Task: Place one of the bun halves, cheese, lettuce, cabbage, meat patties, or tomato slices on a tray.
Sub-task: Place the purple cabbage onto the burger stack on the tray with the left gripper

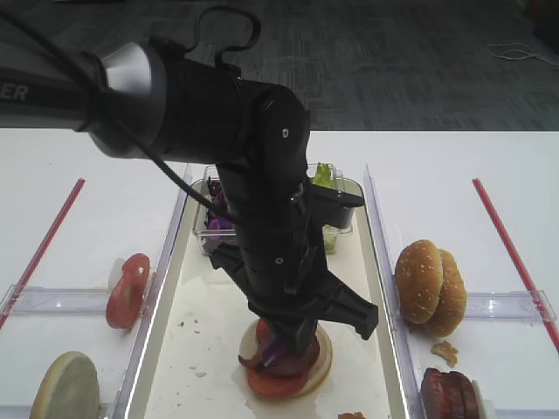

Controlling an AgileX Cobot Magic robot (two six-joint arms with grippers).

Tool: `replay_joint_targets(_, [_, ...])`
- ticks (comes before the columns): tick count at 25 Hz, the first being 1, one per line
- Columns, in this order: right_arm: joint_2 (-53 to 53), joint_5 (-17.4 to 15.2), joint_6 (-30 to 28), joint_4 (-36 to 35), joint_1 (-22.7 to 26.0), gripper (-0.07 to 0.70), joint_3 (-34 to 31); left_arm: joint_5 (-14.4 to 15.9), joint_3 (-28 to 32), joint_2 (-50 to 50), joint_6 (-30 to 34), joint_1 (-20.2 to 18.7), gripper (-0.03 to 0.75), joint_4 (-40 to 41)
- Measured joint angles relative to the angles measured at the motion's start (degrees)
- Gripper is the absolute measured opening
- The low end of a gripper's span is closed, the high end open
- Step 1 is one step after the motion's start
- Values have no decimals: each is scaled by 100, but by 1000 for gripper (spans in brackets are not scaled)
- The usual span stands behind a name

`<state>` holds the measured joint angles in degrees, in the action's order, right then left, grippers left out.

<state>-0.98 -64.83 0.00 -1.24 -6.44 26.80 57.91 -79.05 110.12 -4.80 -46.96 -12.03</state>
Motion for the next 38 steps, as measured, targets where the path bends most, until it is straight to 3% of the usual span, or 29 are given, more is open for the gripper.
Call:
replay_joint_targets(8, [0,0,0,0,0,216,0,2,0,0,0,0,27,0])
replay_joint_targets(22, [0,0,0,0,0,216,0,95,0,0,-44,0,158,49])
replay_joint_targets(26, [0,0,0,0,0,216,0,194,0,0,-235,0,217,280])
replay_joint_targets(34, [0,0,0,0,0,216,0,298,0,0,-438,0,407,447])
replay_joint_targets(38, [0,0,0,0,0,216,0,322,0,0,-463,0,450,447])
